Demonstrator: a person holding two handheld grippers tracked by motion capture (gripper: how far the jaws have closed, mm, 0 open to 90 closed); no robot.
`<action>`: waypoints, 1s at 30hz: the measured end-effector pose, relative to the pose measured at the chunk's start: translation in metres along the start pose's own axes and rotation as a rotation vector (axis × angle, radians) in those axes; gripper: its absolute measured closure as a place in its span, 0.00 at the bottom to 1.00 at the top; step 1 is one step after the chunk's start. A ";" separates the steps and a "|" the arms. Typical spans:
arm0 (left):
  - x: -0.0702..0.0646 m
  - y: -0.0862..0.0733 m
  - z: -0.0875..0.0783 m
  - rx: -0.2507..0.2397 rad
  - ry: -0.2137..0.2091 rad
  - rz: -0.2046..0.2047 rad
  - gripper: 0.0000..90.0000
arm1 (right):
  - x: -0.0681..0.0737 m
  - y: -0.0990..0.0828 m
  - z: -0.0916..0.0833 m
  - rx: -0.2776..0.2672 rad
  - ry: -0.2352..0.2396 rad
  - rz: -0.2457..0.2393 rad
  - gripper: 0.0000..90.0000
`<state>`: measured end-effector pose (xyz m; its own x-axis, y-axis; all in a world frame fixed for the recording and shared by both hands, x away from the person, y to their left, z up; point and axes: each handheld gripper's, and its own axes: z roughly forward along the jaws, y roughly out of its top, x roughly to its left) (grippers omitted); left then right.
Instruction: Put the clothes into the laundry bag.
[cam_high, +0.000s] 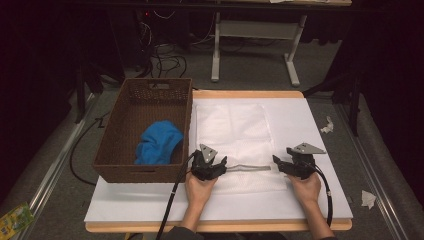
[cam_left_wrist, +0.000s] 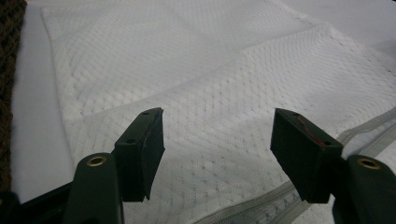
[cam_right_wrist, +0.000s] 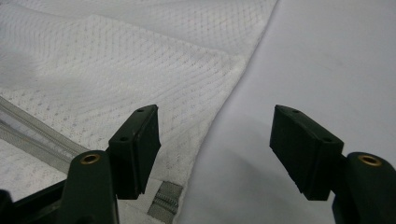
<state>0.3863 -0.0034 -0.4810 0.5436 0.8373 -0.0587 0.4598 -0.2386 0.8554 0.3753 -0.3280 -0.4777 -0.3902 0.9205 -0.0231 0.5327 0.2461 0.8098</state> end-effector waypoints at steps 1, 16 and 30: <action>-0.001 0.000 0.000 0.000 0.002 0.006 0.39 | 0.000 0.000 0.000 0.001 0.000 0.003 0.38; 0.000 0.000 -0.001 -0.007 0.002 0.002 0.37 | 0.000 0.000 0.001 0.010 0.001 -0.003 0.37; -0.002 0.000 -0.001 -0.013 0.007 0.019 0.36 | 0.003 0.001 0.002 0.019 -0.008 -0.025 0.37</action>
<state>0.3844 -0.0046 -0.4808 0.5473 0.8360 -0.0391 0.4405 -0.2480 0.8628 0.3761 -0.3244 -0.4781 -0.3971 0.9165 -0.0477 0.5374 0.2743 0.7974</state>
